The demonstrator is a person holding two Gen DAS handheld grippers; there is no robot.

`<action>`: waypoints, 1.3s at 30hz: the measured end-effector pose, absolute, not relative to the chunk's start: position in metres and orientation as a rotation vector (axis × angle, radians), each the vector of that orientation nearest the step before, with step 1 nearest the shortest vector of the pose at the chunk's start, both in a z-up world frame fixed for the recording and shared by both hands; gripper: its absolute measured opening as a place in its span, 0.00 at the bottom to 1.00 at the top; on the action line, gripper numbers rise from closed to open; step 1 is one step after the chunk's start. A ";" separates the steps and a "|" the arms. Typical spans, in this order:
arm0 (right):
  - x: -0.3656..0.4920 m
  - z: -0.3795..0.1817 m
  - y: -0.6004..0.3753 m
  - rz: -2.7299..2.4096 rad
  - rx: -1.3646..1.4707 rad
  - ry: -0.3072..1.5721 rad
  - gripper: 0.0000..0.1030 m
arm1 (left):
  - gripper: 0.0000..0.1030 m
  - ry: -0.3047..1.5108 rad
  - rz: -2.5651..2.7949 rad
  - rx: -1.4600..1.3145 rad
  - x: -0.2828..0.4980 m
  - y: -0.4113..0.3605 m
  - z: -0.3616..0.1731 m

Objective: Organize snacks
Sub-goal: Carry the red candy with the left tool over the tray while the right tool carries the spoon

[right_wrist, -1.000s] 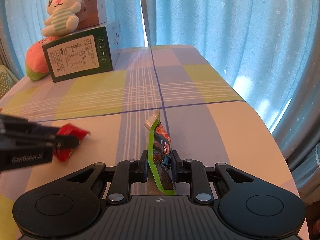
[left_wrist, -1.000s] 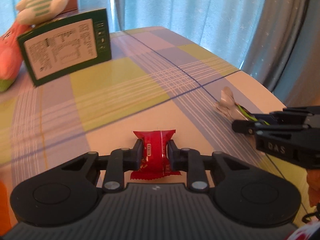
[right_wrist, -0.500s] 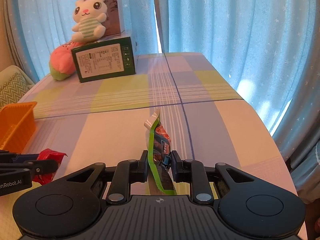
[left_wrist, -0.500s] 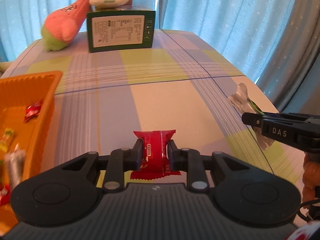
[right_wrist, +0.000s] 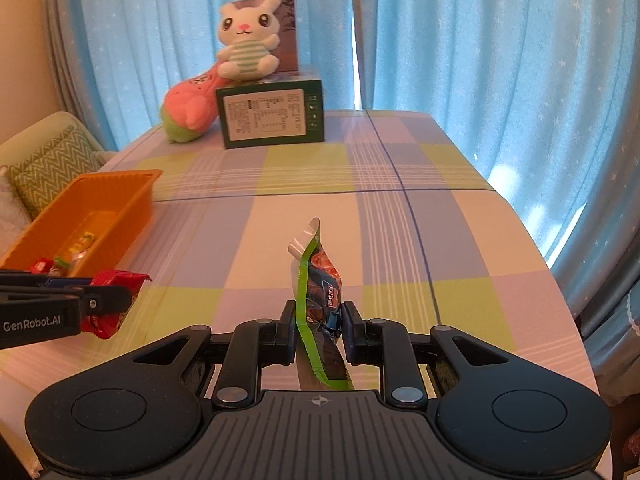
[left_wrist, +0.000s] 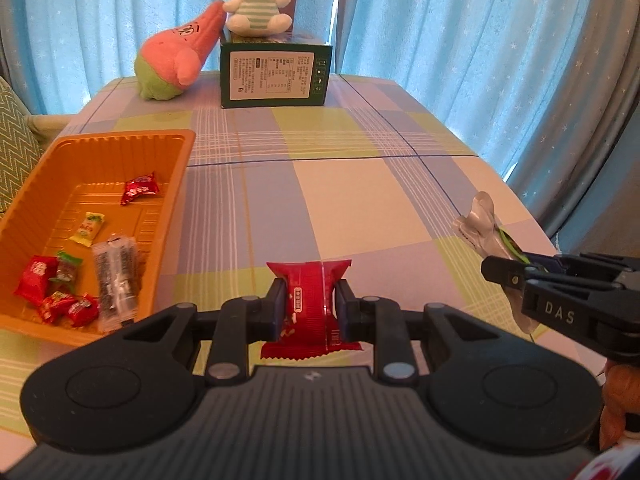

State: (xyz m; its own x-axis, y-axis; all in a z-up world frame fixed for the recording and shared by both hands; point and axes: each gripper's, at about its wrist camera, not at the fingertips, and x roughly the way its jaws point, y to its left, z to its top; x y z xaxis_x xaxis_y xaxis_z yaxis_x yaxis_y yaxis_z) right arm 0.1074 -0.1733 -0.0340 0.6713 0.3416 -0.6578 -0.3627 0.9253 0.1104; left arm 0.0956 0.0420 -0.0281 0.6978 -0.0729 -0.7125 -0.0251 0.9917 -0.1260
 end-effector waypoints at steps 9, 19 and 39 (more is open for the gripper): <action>0.070 -0.009 -0.150 0.450 -0.072 0.691 0.22 | 0.22 0.762 -0.002 -0.128 0.056 0.055 -0.004; 0.053 0.009 -0.124 0.509 -0.096 0.665 0.22 | 0.22 0.742 0.024 -0.133 0.030 0.073 0.010; 0.028 0.019 -0.062 0.628 -0.125 0.655 0.22 | 0.22 0.717 0.112 -0.155 -0.007 0.125 0.022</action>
